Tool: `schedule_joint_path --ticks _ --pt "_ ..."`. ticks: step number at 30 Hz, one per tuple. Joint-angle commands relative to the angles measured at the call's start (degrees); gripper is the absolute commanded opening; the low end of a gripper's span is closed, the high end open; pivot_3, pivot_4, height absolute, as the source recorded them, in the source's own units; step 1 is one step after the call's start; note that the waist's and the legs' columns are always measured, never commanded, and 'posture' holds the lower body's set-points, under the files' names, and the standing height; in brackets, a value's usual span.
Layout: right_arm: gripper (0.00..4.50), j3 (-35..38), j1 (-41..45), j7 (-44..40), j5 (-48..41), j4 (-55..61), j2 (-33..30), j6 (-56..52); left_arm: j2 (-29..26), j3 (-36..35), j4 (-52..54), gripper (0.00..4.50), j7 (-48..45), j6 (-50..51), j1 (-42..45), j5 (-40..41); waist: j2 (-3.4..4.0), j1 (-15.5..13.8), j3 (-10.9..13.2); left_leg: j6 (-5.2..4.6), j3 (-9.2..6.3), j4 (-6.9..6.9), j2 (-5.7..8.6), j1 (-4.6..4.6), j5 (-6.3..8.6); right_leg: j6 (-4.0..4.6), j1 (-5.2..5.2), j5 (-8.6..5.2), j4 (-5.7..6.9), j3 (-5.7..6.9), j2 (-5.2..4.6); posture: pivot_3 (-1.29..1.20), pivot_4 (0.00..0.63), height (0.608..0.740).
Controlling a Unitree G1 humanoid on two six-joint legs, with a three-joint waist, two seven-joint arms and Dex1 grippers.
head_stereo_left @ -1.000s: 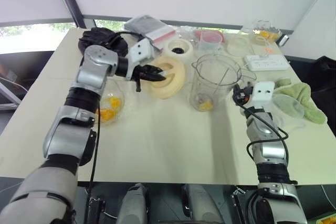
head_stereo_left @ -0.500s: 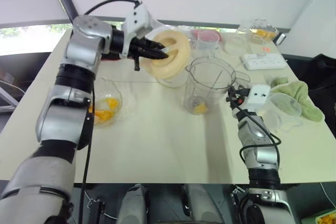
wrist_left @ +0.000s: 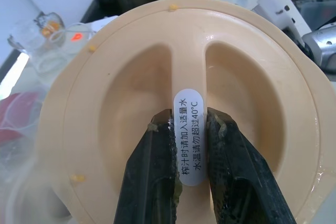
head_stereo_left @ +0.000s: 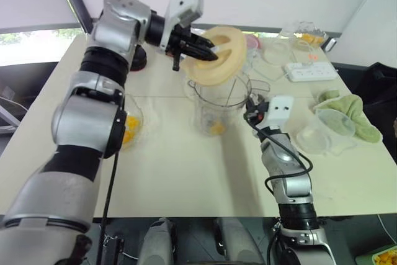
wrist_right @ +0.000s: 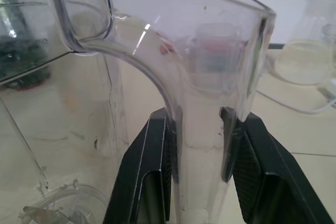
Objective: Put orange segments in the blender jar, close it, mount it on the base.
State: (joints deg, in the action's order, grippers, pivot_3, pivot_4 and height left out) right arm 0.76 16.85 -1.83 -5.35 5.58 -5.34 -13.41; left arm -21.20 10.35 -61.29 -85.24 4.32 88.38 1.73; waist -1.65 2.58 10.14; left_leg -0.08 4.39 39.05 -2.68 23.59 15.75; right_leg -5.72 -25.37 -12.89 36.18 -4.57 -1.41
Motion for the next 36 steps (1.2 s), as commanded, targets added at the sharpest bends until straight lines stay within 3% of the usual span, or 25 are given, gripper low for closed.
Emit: schedule_joint_path --ticks 1,19,26,36 --pt "1.10 -1.6 0.7 0.0 1.9 3.1 0.1 0.2 1.0 -0.1 -0.7 0.24 -0.6 -1.5 3.4 -0.9 0.00 0.0 0.0 0.00 0.00 0.00 0.00 0.00 0.00 0.00 0.00 0.00 0.00 0.00 0.00 0.00 0.150 0.740" --pt "1.10 -1.7 -0.3 2.0 4.6 0.5 -0.6 -6.7 1.7 3.8 -0.1 0.24 -7.3 4.1 2.4 -2.5 0.00 0.0 0.0 0.00 -0.02 0.02 0.00 -0.02 0.00 0.03 0.02 -0.01 0.03 -0.01 0.00 0.00 0.150 0.740" --pt "1.10 -1.7 -1.1 1.9 4.9 1.0 -1.7 -6.7 0.8 10.1 1.5 0.24 -7.3 -0.1 -0.4 -2.7 -0.01 -0.1 0.0 0.00 -0.04 0.02 0.00 -0.03 0.00 0.03 0.04 -0.02 0.03 0.00 -0.01 0.00 0.150 0.740" --pt "1.10 -1.2 -2.7 3.0 5.2 3.3 -1.7 -7.2 4.2 10.3 -2.9 0.24 -5.2 -10.6 -1.8 -7.5 -0.01 -0.4 -0.1 0.00 -0.04 0.07 0.02 -0.19 0.00 0.05 0.26 -0.03 0.01 0.00 -0.04 0.00 0.150 0.740"
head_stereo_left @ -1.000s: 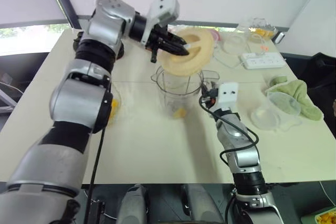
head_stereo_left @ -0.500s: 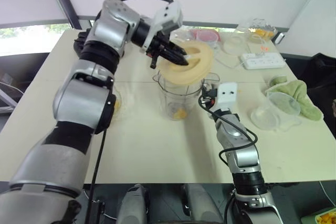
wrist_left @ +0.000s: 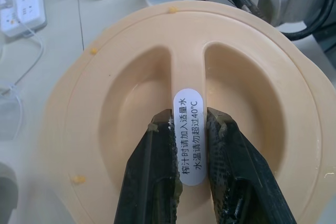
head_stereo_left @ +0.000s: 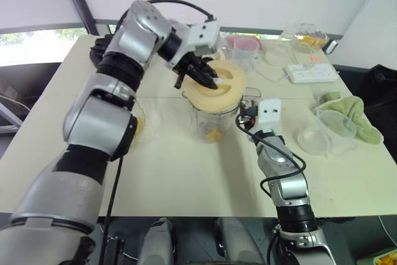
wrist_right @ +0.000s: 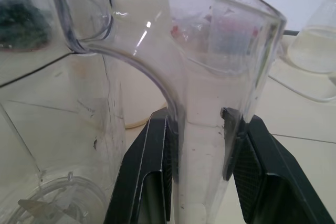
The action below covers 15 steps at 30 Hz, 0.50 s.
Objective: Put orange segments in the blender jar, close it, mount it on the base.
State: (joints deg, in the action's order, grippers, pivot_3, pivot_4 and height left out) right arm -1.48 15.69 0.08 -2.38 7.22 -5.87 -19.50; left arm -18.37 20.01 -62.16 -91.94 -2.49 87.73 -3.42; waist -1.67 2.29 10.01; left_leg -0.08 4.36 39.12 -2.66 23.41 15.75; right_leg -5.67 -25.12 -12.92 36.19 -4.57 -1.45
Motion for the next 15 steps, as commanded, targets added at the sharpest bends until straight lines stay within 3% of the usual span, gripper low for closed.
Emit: schedule_joint_path --ticks 1,15 --pt "1.10 1.1 -1.9 1.2 2.3 2.0 -1.2 -1.2 1.7 0.6 -2.6 0.24 1.8 -4.8 -1.1 -2.8 0.00 -0.1 0.0 0.00 -0.01 0.01 0.00 0.00 0.00 0.00 0.01 0.00 0.00 0.00 0.00 0.00 0.150 0.740" --pt "1.10 2.0 -4.6 2.8 2.4 5.5 -1.2 -2.5 5.0 0.5 -9.2 0.24 5.5 -6.1 -1.7 -7.0 0.03 -1.4 -0.2 -0.01 -0.04 0.03 0.05 -0.06 0.00 0.01 0.18 -0.01 -0.12 0.00 -0.03 0.00 0.150 0.740"
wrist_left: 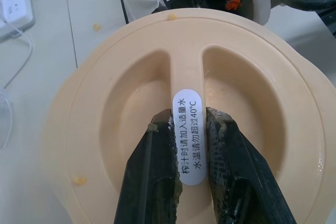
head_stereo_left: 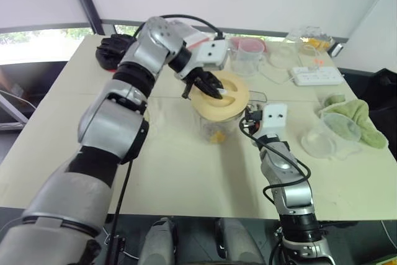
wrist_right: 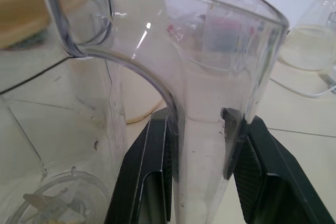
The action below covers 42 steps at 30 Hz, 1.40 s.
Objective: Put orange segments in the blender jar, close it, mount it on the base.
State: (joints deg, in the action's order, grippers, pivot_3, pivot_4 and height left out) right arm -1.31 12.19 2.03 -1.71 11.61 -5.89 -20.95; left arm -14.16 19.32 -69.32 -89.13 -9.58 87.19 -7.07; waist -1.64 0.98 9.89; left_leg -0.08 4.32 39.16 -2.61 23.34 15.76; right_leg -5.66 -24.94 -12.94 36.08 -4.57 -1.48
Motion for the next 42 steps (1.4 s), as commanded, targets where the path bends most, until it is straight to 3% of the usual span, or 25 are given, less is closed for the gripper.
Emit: schedule_joint_path --ticks 1,3,4,8,14,21,28,29,34,42 --pt "1.10 1.9 -1.1 0.9 1.8 1.2 -1.2 -1.0 1.0 1.3 -2.1 0.24 2.8 2.1 -1.3 -3.4 0.01 -0.1 -0.1 0.00 -0.01 0.01 0.00 -0.01 0.00 0.00 0.02 0.00 0.00 0.00 0.00 0.00 0.150 0.740" --pt "1.10 1.9 -1.0 1.0 1.8 1.2 -1.1 -1.1 1.8 1.3 -2.3 0.24 3.5 5.1 -1.5 -3.6 0.03 -0.2 -0.2 0.00 -0.02 0.01 0.02 -0.03 0.00 0.00 0.06 0.00 -0.02 0.00 0.00 0.00 0.150 0.740" --pt "1.10 1.9 -1.0 1.0 1.9 1.2 -1.1 -1.1 1.0 1.5 4.7 0.24 3.6 10.2 -4.2 -3.6 0.08 -0.2 -0.3 0.00 -0.04 0.01 0.03 -0.03 0.00 0.00 0.08 0.00 -0.03 0.00 0.00 0.00 0.150 0.740" --pt "1.10 1.7 -0.9 1.1 2.0 1.2 -1.0 -1.2 3.3 1.0 -1.0 0.24 8.9 15.2 -1.6 -4.5 0.20 -0.4 -0.4 0.00 -0.14 0.02 0.12 -0.05 0.00 -0.01 0.17 -0.02 -0.04 -0.01 -0.03 0.00 0.150 0.740" --pt "1.10 1.6 -0.8 1.0 2.1 1.1 -0.9 -1.3 4.4 0.7 -0.9 0.24 13.8 23.8 -1.1 -4.6 0.29 -0.4 -0.5 0.00 -0.53 0.06 0.46 -0.07 0.00 -0.17 0.42 -0.12 -0.10 -0.06 -0.12 0.00 0.150 0.740" --pt "1.10 1.4 -0.7 0.9 2.4 0.7 -0.8 -1.3 4.0 1.0 2.6 0.24 12.7 27.9 -2.0 -4.5 0.30 -0.4 -0.5 -0.01 -1.11 0.06 0.67 -0.02 0.00 -0.30 0.53 -0.21 -0.10 -0.04 -0.17 0.00 0.150 0.740" --pt "1.10 1.4 -0.3 0.7 2.4 0.1 -1.0 -1.0 2.2 1.5 7.2 0.24 9.4 25.5 -4.3 -4.1 0.31 -0.2 -0.5 -0.01 -1.19 0.06 0.68 -0.02 0.00 -0.31 0.53 -0.22 -0.08 -0.02 -0.16 0.00 0.150 0.740" --pt "1.05 1.4 -0.3 0.7 2.4 0.0 -1.0 -0.9 2.0 1.6 7.8 1.27 9.3 25.0 -4.6 -4.1 0.31 -0.1 -0.5 -0.01 -1.19 0.06 0.68 -0.02 0.00 -0.31 0.53 -0.22 -0.08 -0.02 -0.16 0.00 0.150 0.740" --pt "1.05 1.6 -0.2 0.5 2.3 -0.2 -1.3 -0.7 1.1 -0.5 10.4 3.58 11.3 22.4 -5.8 -2.4 0.32 0.2 -0.5 -0.01 -1.26 0.05 0.67 -0.03 0.00 -0.31 0.52 -0.22 -0.05 -0.01 -0.11 0.00 0.150 0.740" --pt "1.05 1.5 -0.5 0.2 2.4 -0.3 -1.5 -0.6 0.4 -9.1 14.1 3.58 12.1 27.4 -6.4 6.0 0.31 0.2 -0.5 -0.01 -1.26 0.05 0.67 0.04 0.00 -0.33 0.45 -0.23 -0.06 0.00 -0.11 0.00 0.150 0.740"
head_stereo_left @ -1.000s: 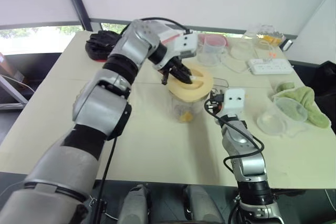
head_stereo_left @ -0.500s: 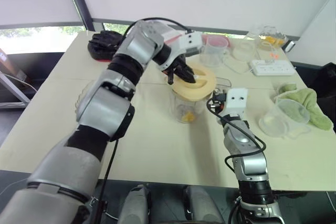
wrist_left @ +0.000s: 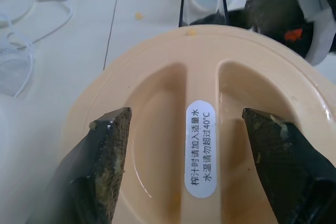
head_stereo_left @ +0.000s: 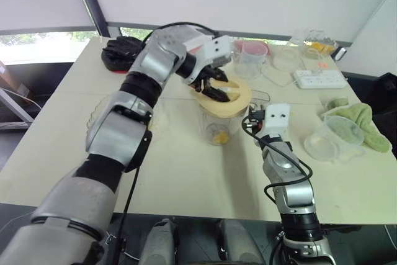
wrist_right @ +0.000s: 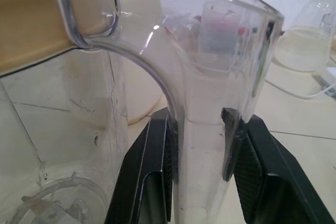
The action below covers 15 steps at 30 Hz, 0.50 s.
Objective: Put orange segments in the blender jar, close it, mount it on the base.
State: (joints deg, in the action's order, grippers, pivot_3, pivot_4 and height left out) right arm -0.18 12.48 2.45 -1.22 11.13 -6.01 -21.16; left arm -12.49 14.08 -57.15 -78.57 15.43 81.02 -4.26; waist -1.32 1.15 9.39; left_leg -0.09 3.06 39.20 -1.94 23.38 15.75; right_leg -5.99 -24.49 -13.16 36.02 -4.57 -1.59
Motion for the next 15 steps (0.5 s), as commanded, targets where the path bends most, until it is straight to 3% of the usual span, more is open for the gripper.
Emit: schedule_joint_path --ticks 1,9,15 --pt "1.05 0.4 -0.8 -0.2 1.9 0.1 -1.4 -0.3 -1.2 -5.0 2.4 3.58 2.0 2.9 -0.5 4.3 0.00 0.0 0.0 0.00 -0.01 0.00 0.00 0.03 0.00 -0.01 -0.02 0.00 0.00 0.00 0.00 0.00 0.150 0.740" --pt "1.05 -0.1 -0.5 -1.1 2.3 -0.6 -1.7 -0.1 0.3 -22.7 10.0 3.58 12.4 13.5 -4.3 21.5 -0.01 0.1 0.1 0.00 -0.03 -0.03 -0.01 0.07 0.00 -0.08 -0.07 -0.01 0.02 0.03 0.00 0.00 0.150 0.740" --pt "1.05 0.0 -0.4 -1.9 2.1 -0.4 -2.3 -0.4 -2.5 -21.4 20.3 3.58 17.9 13.4 -11.6 20.9 0.01 0.1 0.1 0.00 -0.03 -0.06 0.00 0.01 0.00 -0.10 -0.07 0.01 0.09 0.03 0.01 0.00 0.150 0.740"
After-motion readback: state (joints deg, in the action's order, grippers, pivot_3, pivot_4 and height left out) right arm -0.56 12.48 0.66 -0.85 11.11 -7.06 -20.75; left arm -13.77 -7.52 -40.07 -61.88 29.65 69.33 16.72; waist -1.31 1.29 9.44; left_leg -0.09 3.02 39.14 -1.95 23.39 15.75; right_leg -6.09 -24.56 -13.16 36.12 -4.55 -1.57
